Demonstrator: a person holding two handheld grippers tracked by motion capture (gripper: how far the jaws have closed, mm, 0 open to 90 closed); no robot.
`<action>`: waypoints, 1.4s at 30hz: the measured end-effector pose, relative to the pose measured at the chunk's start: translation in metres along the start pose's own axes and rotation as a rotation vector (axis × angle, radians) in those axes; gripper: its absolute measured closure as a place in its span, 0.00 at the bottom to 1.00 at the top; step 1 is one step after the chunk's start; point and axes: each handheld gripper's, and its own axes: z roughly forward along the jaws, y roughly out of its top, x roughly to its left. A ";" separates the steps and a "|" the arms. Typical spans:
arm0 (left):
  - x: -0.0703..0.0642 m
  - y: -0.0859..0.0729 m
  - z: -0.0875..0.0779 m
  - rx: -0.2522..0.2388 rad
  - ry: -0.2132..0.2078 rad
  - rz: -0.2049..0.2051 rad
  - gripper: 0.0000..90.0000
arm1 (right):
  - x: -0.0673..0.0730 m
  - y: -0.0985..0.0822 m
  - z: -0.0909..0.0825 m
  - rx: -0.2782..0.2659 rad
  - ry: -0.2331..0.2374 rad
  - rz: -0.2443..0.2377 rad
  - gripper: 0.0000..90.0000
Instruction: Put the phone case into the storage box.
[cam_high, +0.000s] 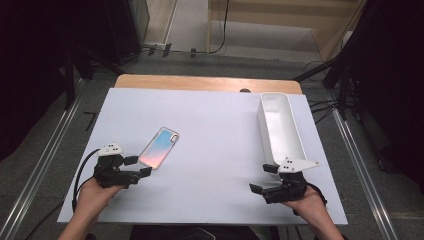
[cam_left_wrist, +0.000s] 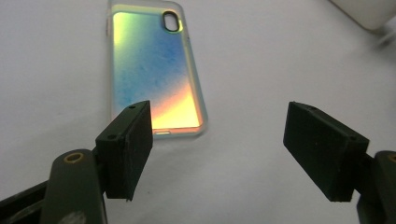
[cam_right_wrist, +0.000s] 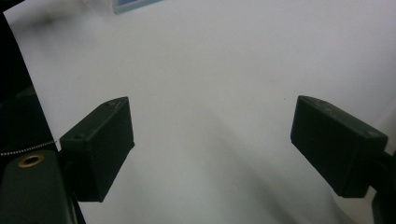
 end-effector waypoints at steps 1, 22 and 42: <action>-0.001 0.001 0.001 0.005 0.005 0.000 0.26 | 0.000 0.000 0.000 -0.001 0.000 0.000 0.13; -0.003 0.017 0.016 -0.035 -0.014 0.019 0.19 | 0.000 0.000 -0.001 -0.001 0.004 0.010 0.13; -0.001 0.040 0.036 -0.052 0.032 0.074 0.00 | 0.000 0.001 -0.001 -0.002 0.009 0.015 0.13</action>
